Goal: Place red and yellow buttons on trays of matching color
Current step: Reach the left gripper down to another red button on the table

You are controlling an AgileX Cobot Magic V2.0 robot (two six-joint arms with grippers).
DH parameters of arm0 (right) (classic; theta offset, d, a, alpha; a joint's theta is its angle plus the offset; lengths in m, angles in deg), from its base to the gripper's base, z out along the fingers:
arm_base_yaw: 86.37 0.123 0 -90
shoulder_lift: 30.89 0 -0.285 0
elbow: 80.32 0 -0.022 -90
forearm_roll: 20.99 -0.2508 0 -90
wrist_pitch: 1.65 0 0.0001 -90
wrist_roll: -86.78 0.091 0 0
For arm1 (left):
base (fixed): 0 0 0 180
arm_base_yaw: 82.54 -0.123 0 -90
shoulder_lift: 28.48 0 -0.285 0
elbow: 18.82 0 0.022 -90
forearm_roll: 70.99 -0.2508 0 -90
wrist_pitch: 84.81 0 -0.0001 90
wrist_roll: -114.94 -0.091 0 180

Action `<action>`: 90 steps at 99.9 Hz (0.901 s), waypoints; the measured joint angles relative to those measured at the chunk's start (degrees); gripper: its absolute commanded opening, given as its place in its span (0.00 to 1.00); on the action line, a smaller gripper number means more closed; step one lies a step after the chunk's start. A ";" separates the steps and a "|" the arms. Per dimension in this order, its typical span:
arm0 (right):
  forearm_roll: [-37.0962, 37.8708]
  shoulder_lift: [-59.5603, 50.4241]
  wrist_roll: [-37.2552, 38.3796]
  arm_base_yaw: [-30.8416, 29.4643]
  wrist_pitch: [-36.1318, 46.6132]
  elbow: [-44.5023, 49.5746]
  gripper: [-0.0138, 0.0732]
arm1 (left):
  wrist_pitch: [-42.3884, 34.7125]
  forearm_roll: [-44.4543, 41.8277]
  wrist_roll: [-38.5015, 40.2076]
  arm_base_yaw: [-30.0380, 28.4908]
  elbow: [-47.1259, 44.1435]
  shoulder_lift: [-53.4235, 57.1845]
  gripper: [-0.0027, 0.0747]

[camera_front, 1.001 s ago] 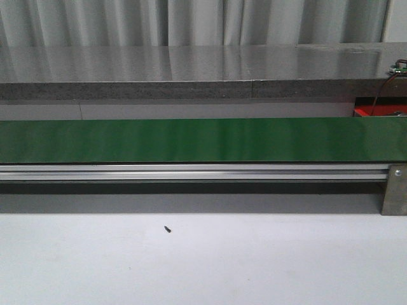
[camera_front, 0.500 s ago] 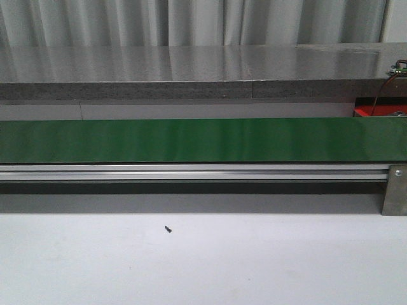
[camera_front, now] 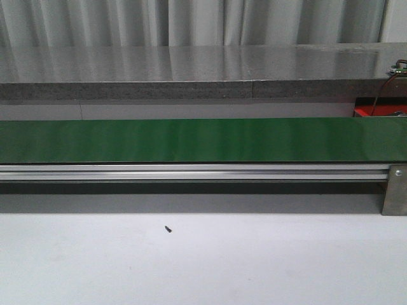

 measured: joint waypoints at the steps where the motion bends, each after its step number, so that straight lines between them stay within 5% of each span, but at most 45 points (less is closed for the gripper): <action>1: 0.00 0.00 0.00 0.00 0.00 0.00 0.05 | 0.41 0.13 0.00 0.00 0.29 0.21 0.16; 63: 0.00 0.00 0.00 0.00 0.00 0.00 0.05 | 7.06 2.67 -2.34 13.71 4.09 7.35 0.16; 90: 0.00 0.00 0.00 0.00 0.00 0.00 0.05 | 7.06 3.75 -2.56 15.90 4.09 5.76 0.32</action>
